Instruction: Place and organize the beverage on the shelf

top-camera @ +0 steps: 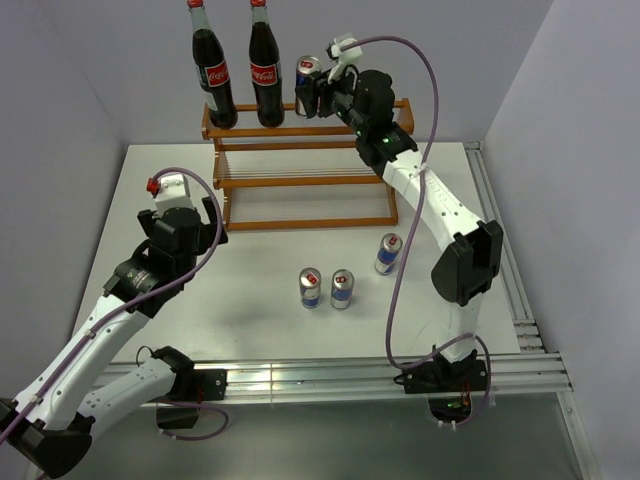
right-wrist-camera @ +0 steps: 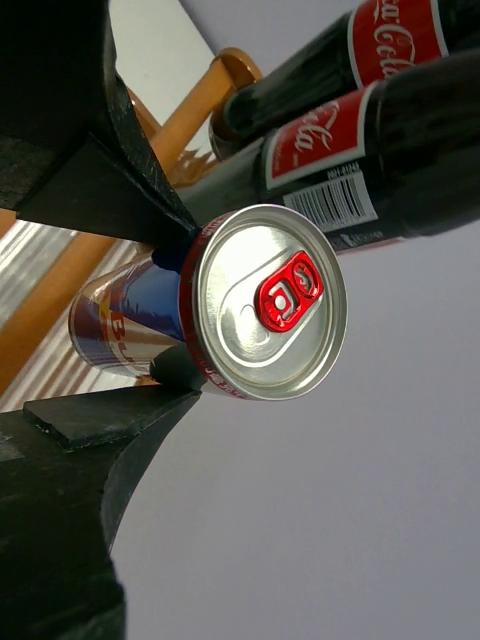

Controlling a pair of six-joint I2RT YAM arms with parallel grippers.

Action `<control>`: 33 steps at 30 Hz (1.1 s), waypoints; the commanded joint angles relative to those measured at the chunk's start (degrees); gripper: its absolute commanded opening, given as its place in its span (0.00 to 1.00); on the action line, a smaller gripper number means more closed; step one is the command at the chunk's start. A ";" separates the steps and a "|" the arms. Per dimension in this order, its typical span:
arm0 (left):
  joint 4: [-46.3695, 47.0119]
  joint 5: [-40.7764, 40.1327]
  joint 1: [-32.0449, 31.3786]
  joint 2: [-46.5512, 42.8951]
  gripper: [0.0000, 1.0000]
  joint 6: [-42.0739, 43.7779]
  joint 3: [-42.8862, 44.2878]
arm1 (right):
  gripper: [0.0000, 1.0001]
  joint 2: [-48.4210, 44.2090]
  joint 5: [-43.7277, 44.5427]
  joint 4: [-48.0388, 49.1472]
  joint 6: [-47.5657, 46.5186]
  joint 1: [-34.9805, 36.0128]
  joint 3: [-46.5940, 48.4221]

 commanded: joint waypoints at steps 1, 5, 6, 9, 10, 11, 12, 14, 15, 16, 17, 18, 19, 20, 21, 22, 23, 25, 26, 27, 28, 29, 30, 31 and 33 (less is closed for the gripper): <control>2.40 2.20 0.46 -0.67 1.00 1.13 -0.18 | 0.00 1.37 -2.49 1.58 -0.94 -1.11 7.58; 2.67 3.26 0.55 -1.20 1.00 1.57 -0.44 | 0.00 6.03 -3.02 -3.70 -0.94 -1.38 15.66; 2.75 3.35 0.63 -1.20 0.99 1.66 -0.44 | 0.00 6.29 -3.11 -3.88 -0.85 -1.55 15.59; 2.76 3.70 0.63 -1.38 0.99 1.83 -0.35 | 0.00 5.68 -3.29 -2.48 -0.42 -1.73 13.05; 2.76 3.70 0.72 -1.29 1.00 1.75 -0.44 | 0.00 5.68 -3.37 -2.47 -0.15 -1.90 12.69; 2.76 3.79 0.81 -1.20 1.00 1.74 -0.44 | 0.00 5.68 -3.72 -2.65 -0.15 -1.91 12.51; 2.76 3.88 0.72 -1.29 1.00 1.83 -0.44 | 0.00 5.85 -3.64 -2.82 -0.24 -1.91 12.25; 2.76 3.96 0.81 -1.29 1.00 1.83 -0.44 | 0.00 5.94 -3.81 -2.56 -0.24 -2.08 11.20; 2.76 3.96 0.72 -1.29 1.00 1.83 -0.44 | 0.00 5.86 -3.90 -2.47 -0.24 -2.08 10.84; 2.76 4.05 0.72 -1.46 0.99 1.92 -0.44 | 0.00 5.86 -3.82 -2.47 0.11 -2.26 10.58; 2.84 4.05 0.81 -1.46 0.99 1.92 -0.53 | 0.00 5.94 -3.90 -2.56 0.29 -2.35 10.40; 2.84 4.14 0.81 -1.46 0.99 1.92 -0.53 | 0.01 5.94 -3.99 -2.82 0.38 -2.43 10.49; 2.84 4.23 0.81 -1.46 0.99 2.01 -0.53 | 0.01 5.94 -4.08 -2.91 0.38 -2.52 10.40; 2.84 4.31 0.90 -1.38 1.00 2.01 -0.44 | 0.02 6.03 -4.08 -2.74 0.29 -2.52 9.88; 2.76 4.32 0.81 -1.29 1.00 2.01 -0.44 | 0.04 5.94 -4.08 -2.56 0.29 -2.52 9.52; 2.76 4.32 0.90 -1.29 0.99 2.01 -0.53 | 0.06 5.86 -4.08 -2.47 0.46 -2.52 9.26; 2.76 4.40 0.81 -1.20 1.00 2.01 -0.44 | 0.08 5.86 -4.08 -2.56 0.64 -2.61 9.00; 2.84 4.49 0.90 -1.37 0.99 2.10 -0.53 | 0.18 5.59 -4.25 -2.65 0.90 -2.78 8.56; 2.84 4.58 0.90 -1.38 0.99 2.18 -0.53 | 0.22 5.33 -4.43 -2.39 0.90 -2.79 7.60; 2.84 4.75 0.90 -1.38 1.00 2.18 -0.53 | 0.33 4.72 -4.52 -1.78 0.90 -2.79 7.06; 2.84 4.84 0.90 -1.29 0.99 2.27 -0.53 | 0.40 4.54 -4.78 -1.59 0.82 -2.79 6.62; 2.84 5.02 0.90 -1.29 1.00 2.36 -0.44 | 0.55 4.36 -4.78 -1.59 0.73 -2.79 6.45; 2.84 5.28 0.81 -1.29 1.00 2.36 -0.53 | 0.61 4.27 -4.78 -1.85 0.82 -2.79 6.53; 2.93 5.37 0.90 -1.29 1.00 2.36 -0.62 | 0.64 4.36 -4.69 -2.20 0.64 -2.79 6.62; 2.76 5.55 0.90 -1.29 0.99 2.45 -0.53 | 0.83 4.01 -4.87 -2.73 0.29 -2.79 7.06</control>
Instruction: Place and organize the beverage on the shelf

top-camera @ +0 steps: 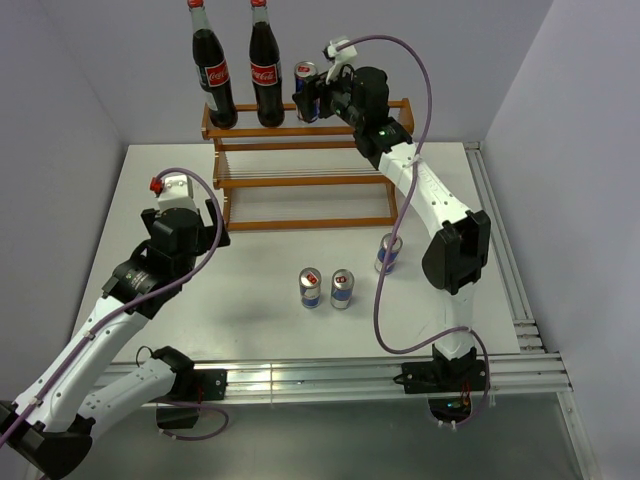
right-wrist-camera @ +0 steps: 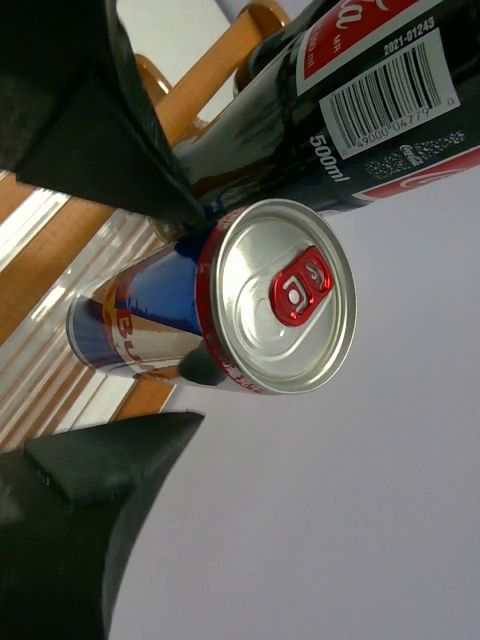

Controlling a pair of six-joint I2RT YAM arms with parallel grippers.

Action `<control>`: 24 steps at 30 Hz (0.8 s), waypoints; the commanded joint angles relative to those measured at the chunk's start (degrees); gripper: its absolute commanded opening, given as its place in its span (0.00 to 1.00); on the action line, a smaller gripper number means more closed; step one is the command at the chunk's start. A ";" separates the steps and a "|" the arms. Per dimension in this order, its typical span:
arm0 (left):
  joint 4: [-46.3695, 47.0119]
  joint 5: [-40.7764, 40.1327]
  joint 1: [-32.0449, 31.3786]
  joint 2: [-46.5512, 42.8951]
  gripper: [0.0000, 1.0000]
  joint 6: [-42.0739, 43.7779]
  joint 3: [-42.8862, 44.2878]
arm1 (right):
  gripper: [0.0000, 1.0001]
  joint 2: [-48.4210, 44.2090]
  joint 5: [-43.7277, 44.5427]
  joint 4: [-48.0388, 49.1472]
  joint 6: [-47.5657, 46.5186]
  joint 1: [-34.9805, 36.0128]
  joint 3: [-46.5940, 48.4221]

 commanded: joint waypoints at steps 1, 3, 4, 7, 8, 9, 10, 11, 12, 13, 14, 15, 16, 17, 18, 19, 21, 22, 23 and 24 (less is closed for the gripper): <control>2.54 1.35 0.20 -0.76 0.99 0.87 -0.31 | 0.86 -3.38 -0.54 1.59 -0.56 -0.56 0.11; 2.63 1.70 0.28 -1.02 0.99 0.96 -0.40 | 0.94 -4.69 -0.54 2.20 -0.83 -0.47 -1.12; 2.71 1.88 0.20 -1.11 1.00 1.05 -0.49 | 0.97 -5.13 -0.37 2.64 -0.83 -0.56 -1.73; 2.98 2.49 0.20 -1.20 1.00 1.23 -0.49 | 0.98 -7.33 0.16 3.52 -1.27 -0.56 -4.10; 3.06 3.02 0.20 -1.12 1.00 1.31 -0.40 | 0.99 -8.03 0.68 3.70 -1.35 -0.56 -5.76; 2.98 3.46 0.28 -0.85 1.00 1.31 -0.31 | 0.99 -9.78 1.12 4.31 -1.18 -0.56 -6.82; 2.98 3.90 0.29 -0.68 1.00 1.31 -0.14 | 0.99 -10.84 1.56 4.58 -1.09 -0.56 -7.97; 2.98 4.86 0.29 -0.41 1.00 1.31 0.04 | 1.00 -11.98 2.00 5.10 -1.01 -0.56 -10.68; 2.72 5.39 0.29 0.20 1.00 1.23 0.30 | 1.00 -14.78 2.96 6.06 -0.48 -0.56 -12.53; 2.63 5.74 0.29 0.55 1.00 0.96 0.74 | 1.00 -16.46 3.93 6.51 -0.30 -0.56 -16.12; 2.36 6.35 0.29 0.90 1.00 0.61 1.09 | 1.00 -18.13 4.90 6.77 0.13 -0.56 -17.98; 2.01 7.49 0.29 2.04 1.00 0.35 1.97 | 1.00 -21.19 7.17 5.65 2.40 -0.56 -19.48; 1.23 8.29 0.20 2.57 1.00 0.09 2.41 | 1.00 -22.61 8.41 4.07 3.47 -0.56 -21.23; 0.96 8.90 0.28 3.01 1.00 -0.61 2.85 | 1.00 -24.19 9.47 2.40 4.52 -0.56 -22.38; 0.61 10.56 0.29 3.89 1.00 -1.05 3.38 | 1.00 -27.60 10.61 0.56 7.23 -0.56 -24.13; -0.09 11.62 0.20 4.24 1.00 -1.49 4.34 | 1.00 -29.55 12.88 -0.94 8.82 -0.56 -28.50; -0.36 14.78 0.20 5.04 0.99 -2.99 4.79 | 1.00 -35.26 14.47 -2.89 12.85 -0.56 -33.62; -0.28 16.19 0.11 5.21 1.00 -3.25 4.70 | 1.00 -37.28 15.62 -3.41 13.93 -0.56 -38.43; 0.16 16.99 0.11 5.56 0.99 -3.95 4.44 | 1.00 -40.87 15.72 -4.55 14.72 -0.56 -40.82; -0.01 17.78 -0.06 5.83 0.99 -4.66 4.26 | 1.00 -42.56 15.20 -5.52 15.95 -0.56 -44.94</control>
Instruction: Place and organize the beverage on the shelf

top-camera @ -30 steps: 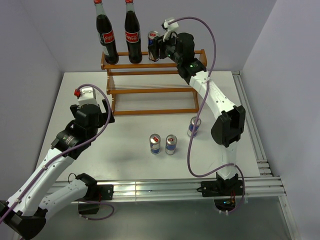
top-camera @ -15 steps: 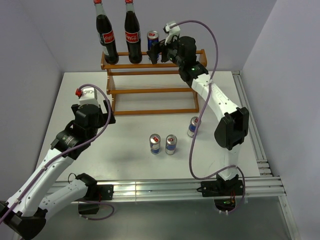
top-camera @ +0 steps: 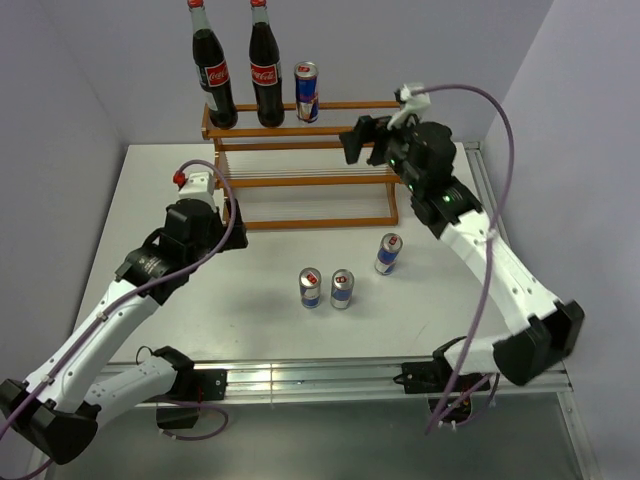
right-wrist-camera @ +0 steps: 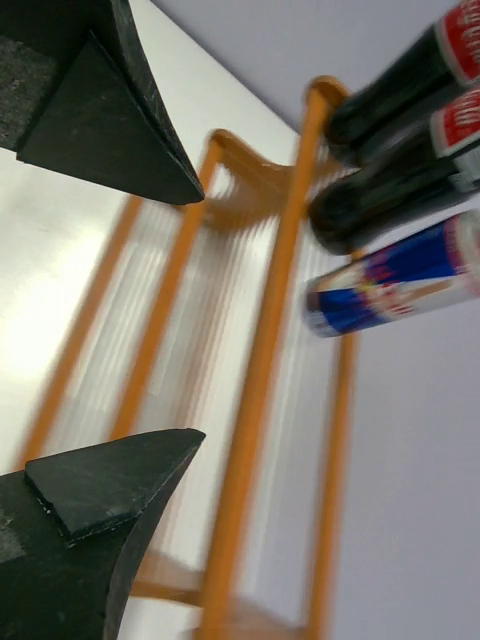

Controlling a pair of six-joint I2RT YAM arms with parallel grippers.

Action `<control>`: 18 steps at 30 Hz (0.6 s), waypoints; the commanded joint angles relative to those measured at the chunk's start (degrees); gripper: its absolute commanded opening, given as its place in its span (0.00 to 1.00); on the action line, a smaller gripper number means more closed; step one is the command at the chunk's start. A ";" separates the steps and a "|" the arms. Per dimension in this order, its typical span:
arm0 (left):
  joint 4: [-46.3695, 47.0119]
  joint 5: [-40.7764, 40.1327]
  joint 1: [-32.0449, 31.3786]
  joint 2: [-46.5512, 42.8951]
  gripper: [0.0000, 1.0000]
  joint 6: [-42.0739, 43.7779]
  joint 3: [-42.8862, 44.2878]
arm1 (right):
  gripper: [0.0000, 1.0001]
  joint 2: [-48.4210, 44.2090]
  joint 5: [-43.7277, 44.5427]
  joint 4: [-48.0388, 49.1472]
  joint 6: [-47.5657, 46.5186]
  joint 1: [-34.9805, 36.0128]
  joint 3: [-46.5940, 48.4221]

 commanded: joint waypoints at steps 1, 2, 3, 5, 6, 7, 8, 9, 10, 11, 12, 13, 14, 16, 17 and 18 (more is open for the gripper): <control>0.45 5.79 -0.59 0.56 0.99 -3.50 2.40 | 1.00 -6.92 3.02 -4.87 6.67 -0.29 -8.87; -0.51 5.53 -1.20 1.52 1.00 -4.99 2.58 | 1.00 -9.81 2.58 -6.71 7.19 -0.29 -10.18; -1.13 4.48 -1.99 2.23 0.99 -6.05 3.45 | 1.00 -11.32 1.70 -10.47 7.90 -0.29 -11.50; -2.18 0.79 -7.25 4.68 1.00 -8.41 4.59 | 1.00 -16.48 -3.20 -12.95 9.73 -0.29 -16.68; -2.62 -0.18 -9.36 5.74 0.99 -9.30 6.17 | 1.00 -18.34 -4.18 -12.96 10.44 -0.21 -18.79; -2.89 -1.15 -13.47 6.79 0.99 -10.79 7.05 | 1.00 -20.10 -4.37 -12.96 11.32 -0.12 -22.55; -3.24 -1.59 -15.43 9.24 0.99 -11.59 7.84 | 1.00 -23.25 -3.93 -13.05 12.11 -0.03 -24.16; -3.68 -2.03 -17.10 10.40 0.99 -12.29 9.50 | 1.00 -24.68 -3.41 -13.84 13.17 -0.03 -25.56; -3.60 -2.47 -20.51 11.54 0.99 -13.17 10.22 | 1.00 -25.82 -2.62 -14.45 13.70 0.14 -27.49; -3.60 -3.26 -22.20 13.73 1.00 -13.61 10.75 | 1.00 -27.66 -0.96 -16.46 14.14 0.15 -28.03; -3.68 -3.61 -23.69 14.79 1.00 -14.14 11.80 | 1.00 -28.55 -0.33 -17.44 14.06 0.15 -28.91; -3.94 -4.05 -26.32 15.93 1.00 -14.66 12.33 | 1.00 -29.43 0.46 -18.40 13.71 0.23 -29.27; -4.30 -5.53 -27.56 18.29 1.00 -15.02 12.86 | 1.00 -31.18 1.07 -20.07 13.09 0.23 -29.62; -6.66 -6.95 -30.28 20.85 1.00 -16.85 14.70 | 1.00 -33.03 2.56 -21.31 12.48 0.23 -30.67; -7.19 -8.00 -31.08 22.95 0.99 -17.39 15.14 | 1.00 -35.04 2.57 -22.18 11.95 0.23 -31.02; -7.46 -8.27 -31.70 23.85 0.99 -17.92 15.58 | 1.00 -35.93 2.57 -22.54 11.77 0.23 -31.72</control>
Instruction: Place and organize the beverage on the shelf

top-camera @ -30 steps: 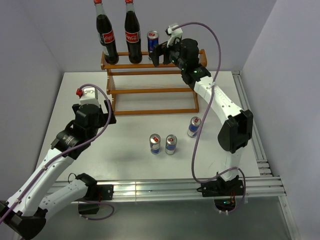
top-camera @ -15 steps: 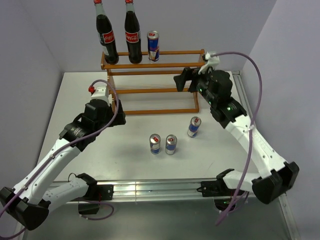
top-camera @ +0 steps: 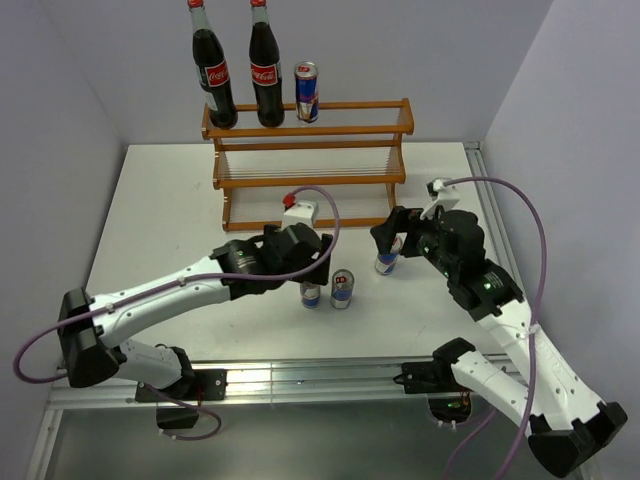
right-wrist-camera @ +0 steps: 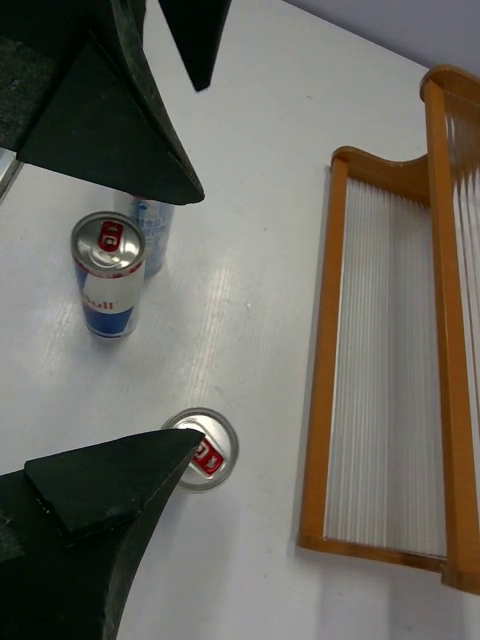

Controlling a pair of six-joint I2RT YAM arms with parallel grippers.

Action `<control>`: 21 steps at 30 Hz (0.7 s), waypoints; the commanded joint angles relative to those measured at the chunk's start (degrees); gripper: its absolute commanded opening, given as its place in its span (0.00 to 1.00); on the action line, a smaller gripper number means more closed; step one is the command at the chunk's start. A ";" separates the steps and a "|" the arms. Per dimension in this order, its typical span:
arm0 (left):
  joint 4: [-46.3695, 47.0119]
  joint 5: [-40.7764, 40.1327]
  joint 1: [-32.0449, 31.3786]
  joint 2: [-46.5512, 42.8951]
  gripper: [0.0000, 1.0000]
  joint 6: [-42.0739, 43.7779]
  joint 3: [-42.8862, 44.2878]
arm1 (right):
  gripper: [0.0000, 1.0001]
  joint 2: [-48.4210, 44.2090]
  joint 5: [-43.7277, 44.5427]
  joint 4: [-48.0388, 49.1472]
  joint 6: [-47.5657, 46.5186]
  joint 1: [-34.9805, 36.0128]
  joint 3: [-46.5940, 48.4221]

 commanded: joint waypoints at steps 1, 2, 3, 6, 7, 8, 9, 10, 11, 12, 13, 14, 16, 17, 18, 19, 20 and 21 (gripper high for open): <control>-2.17 -4.27 -2.76 3.02 0.99 -4.34 3.00 | 1.00 -4.53 2.14 -2.50 -0.62 0.21 -0.91; -1.74 -4.28 -3.03 4.25 1.00 -4.61 2.82 | 1.00 -5.93 2.14 -3.11 -0.71 0.21 -1.17; -1.12 -3.93 -3.12 4.61 1.00 -4.79 2.12 | 1.00 -6.55 2.22 -3.29 -0.63 0.21 -1.44; 1.69 -3.75 -3.21 5.84 0.99 -5.23 0.02 | 1.00 -8.49 1.35 -3.47 -0.19 0.21 -1.79; 1.78 -4.01 -3.21 6.19 0.99 -5.67 -0.17 | 1.00 -8.84 1.35 -3.38 -0.19 0.21 -2.05; 1.70 -4.45 -3.21 6.98 0.99 -5.93 -0.34 | 1.00 -9.37 0.04 -3.30 -0.19 0.21 -2.14; 1.61 -5.15 -3.21 7.24 0.99 -6.11 -0.60 | 1.00 -9.55 -0.41 -3.29 -0.27 0.21 -2.32; 1.61 -5.41 -3.21 7.51 0.98 -6.55 -0.87 | 1.00 -9.72 -0.76 -3.29 -0.19 0.21 -2.32; 1.61 -5.77 -3.21 8.03 0.97 -6.64 -1.04 | 1.00 -9.81 -0.94 -3.21 -0.19 0.21 -2.41; 1.78 -5.94 -3.21 8.13 0.95 -6.73 -1.31 | 1.00 -9.90 -1.11 -3.12 -0.19 0.21 -2.41; 2.04 -6.21 -3.21 8.30 0.93 -6.64 -1.48 | 1.00 -10.07 -1.29 -3.03 -0.10 0.21 -2.49; 2.31 -6.30 -3.21 8.65 0.93 -6.55 -1.83 | 1.00 -10.16 -1.90 -2.86 -0.01 0.21 -2.50; 2.84 -6.04 -3.13 9.35 0.89 -6.38 -2.10 | 1.00 -10.77 -2.34 -2.59 0.17 0.21 -2.67; 2.92 -5.86 -3.04 9.62 0.88 -6.37 -2.19 | 1.00 -10.78 -2.61 -2.07 0.17 0.21 -2.76; 3.01 -5.77 -3.04 10.14 0.85 -6.37 -2.19 | 1.00 -10.95 -2.70 -1.98 0.25 0.21 -2.93; 3.10 -5.77 -3.04 10.32 0.82 -6.46 -2.28 | 1.00 -10.95 -2.70 -1.89 0.17 0.21 -3.02; 3.10 -5.68 -3.04 10.50 0.79 -6.46 -2.36 | 1.00 -10.87 -2.70 -1.98 0.17 0.21 -3.02; 3.01 -5.77 -3.04 10.59 0.74 -6.64 -2.45 | 1.00 -10.78 -2.96 -1.89 0.17 0.21 -3.20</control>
